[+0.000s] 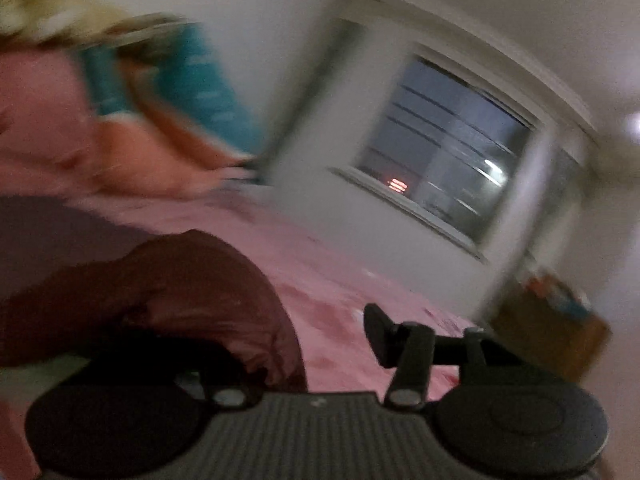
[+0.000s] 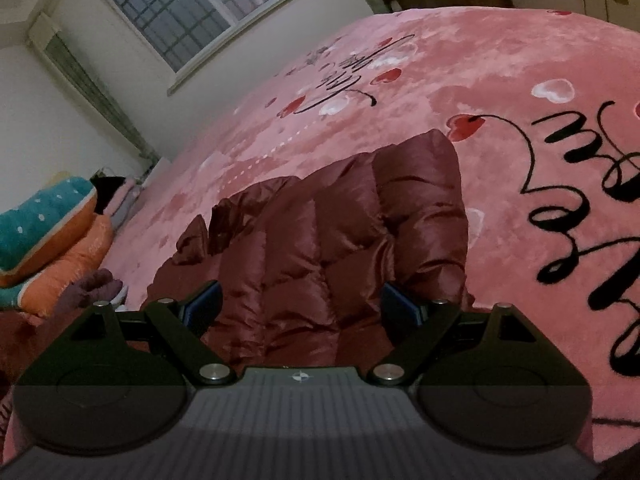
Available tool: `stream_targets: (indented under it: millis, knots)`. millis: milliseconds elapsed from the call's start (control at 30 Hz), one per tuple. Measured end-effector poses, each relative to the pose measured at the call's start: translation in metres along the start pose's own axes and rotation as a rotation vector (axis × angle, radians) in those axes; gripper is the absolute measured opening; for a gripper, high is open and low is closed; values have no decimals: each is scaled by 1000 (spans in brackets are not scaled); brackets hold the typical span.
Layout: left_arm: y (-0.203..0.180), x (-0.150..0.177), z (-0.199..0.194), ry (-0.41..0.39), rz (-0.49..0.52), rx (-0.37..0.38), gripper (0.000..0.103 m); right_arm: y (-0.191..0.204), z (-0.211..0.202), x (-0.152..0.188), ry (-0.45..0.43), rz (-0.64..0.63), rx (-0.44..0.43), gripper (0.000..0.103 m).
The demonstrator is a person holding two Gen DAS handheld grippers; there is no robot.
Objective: Fold large clothes
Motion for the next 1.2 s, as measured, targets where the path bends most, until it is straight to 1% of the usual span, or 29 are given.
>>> stream_targets:
  millis: [100, 133, 200, 267, 300, 333, 367, 433, 500, 533, 600, 667, 733, 800, 900, 1000, 1133, 1200]
  knots:
    - [-57, 25, 19, 78, 84, 132, 54, 2, 0, 1, -1, 13, -2, 103]
    - [-79, 38, 25, 113, 111, 182, 54, 2, -1, 0, -2, 17, -3, 103]
    - [-112, 65, 34, 175, 170, 258, 55, 0, -2, -2, -10, 23, -3, 103]
    - [-146, 100, 41, 246, 254, 334, 65, -1, -3, -4, -17, 30, -3, 103]
    - [-157, 117, 44, 282, 291, 367, 69, -2, -3, -5, -21, 34, -3, 103]
    - [-167, 136, 46, 322, 328, 399, 76, -4, -4, -7, -26, 40, -3, 103]
    - [-177, 156, 46, 363, 367, 426, 79, -6, -5, -8, -31, 46, -4, 103]
    - [-190, 189, 43, 435, 432, 464, 80, -9, -6, -11, -40, 59, -3, 103]
    - [-197, 217, 38, 499, 491, 496, 83, -13, -8, -14, -51, 73, -2, 103]
    - [-199, 230, 33, 528, 510, 517, 87, -15, -9, -16, -55, 81, -3, 103]
    - [-197, 240, 33, 569, 531, 563, 91, -18, -11, -18, -65, 94, -4, 103]
    - [-200, 258, 14, 613, 562, 605, 96, -21, -13, -20, -74, 102, -2, 103]
    - [-198, 265, 10, 643, 586, 611, 97, -23, -15, -22, -84, 112, 1, 103]
    - [-192, 265, 6, 653, 587, 600, 97, -25, -16, -22, -86, 121, 5, 103]
    - [-178, 251, -1, 644, 535, 578, 97, -22, -16, -21, -87, 117, -2, 103]
    - [-165, 237, -12, 614, 477, 552, 98, -18, -17, -19, -84, 87, -6, 103]
    - [-126, 214, -6, 565, 427, 444, 98, -18, -13, -21, -60, 118, -79, 103]
    - [-102, 201, 3, 541, 393, 374, 98, -16, -13, -20, -53, 126, -106, 103]
Point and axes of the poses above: each gripper's, at about its wrist camera, not at the fingertips, and z roughly the way its jaws point, y to its left, x to its underside, the point moved 9 cm from there along z, roughly the way its jaws point, and after that the axes turned 4 degrees about x, right-handed, at the moved point
